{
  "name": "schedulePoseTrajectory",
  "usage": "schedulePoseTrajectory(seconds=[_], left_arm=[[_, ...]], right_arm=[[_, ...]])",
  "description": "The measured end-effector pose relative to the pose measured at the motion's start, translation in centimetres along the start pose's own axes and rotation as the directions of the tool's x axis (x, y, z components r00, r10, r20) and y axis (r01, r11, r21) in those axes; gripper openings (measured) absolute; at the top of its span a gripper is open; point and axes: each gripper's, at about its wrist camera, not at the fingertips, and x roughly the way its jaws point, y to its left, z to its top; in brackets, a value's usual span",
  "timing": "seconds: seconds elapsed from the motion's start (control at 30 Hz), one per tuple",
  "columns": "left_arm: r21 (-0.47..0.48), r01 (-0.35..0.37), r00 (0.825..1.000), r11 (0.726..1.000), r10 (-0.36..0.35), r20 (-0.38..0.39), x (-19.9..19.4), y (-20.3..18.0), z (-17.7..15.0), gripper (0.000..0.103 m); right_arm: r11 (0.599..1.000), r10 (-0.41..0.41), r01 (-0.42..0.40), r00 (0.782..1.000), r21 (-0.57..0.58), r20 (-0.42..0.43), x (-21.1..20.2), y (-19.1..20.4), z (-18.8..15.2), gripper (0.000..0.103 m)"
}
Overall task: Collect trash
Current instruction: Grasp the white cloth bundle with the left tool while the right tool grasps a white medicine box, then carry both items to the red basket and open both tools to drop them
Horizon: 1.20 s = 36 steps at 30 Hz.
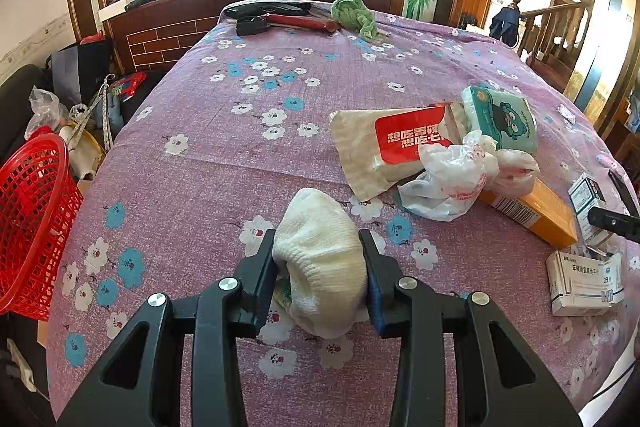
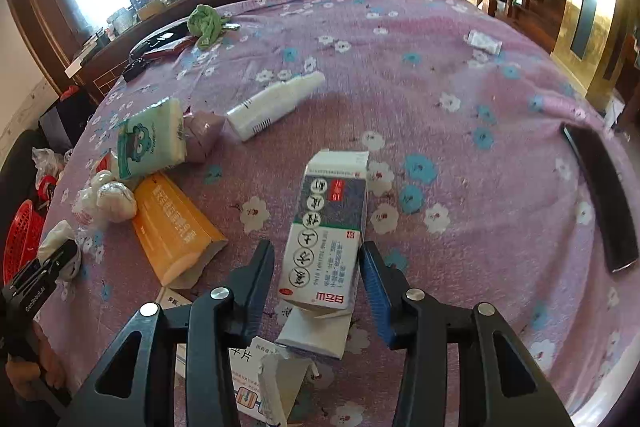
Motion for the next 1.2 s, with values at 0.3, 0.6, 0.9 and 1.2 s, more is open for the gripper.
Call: schedulePoseTrajectory(seconds=[0.3,0.6,0.9,1.2], left_arm=[[-0.029,0.005,0.999,1.0,-0.004,0.039,-0.5,0.3,-0.2,0.034],[-0.037,-0.05,0.994,0.998,0.053,0.093,-2.1,-0.4,-0.7,0.034],[-0.006,-0.107,0.984,0.994,0.107,0.142,-4.3,-1.3,-0.9,0.034],[0.028,-0.139,0.98,0.99,0.133,0.148,-4.5,-2.1,-1.2,0.034]], right_arm=[[0.998,0.06,-0.056,0.979,-0.025,0.196,-4.2,1.8,0.0,0.036],[0.95,0.249,-0.203,0.951,-0.237,0.182,-5.0,9.5,-2.7,0.037],[0.927,0.279,-0.232,0.952,-0.295,0.127,-3.3,12.1,-3.9,0.037],[0.921,0.283,-0.235,0.951,-0.31,0.121,-3.3,12.4,-4.1,0.037]])
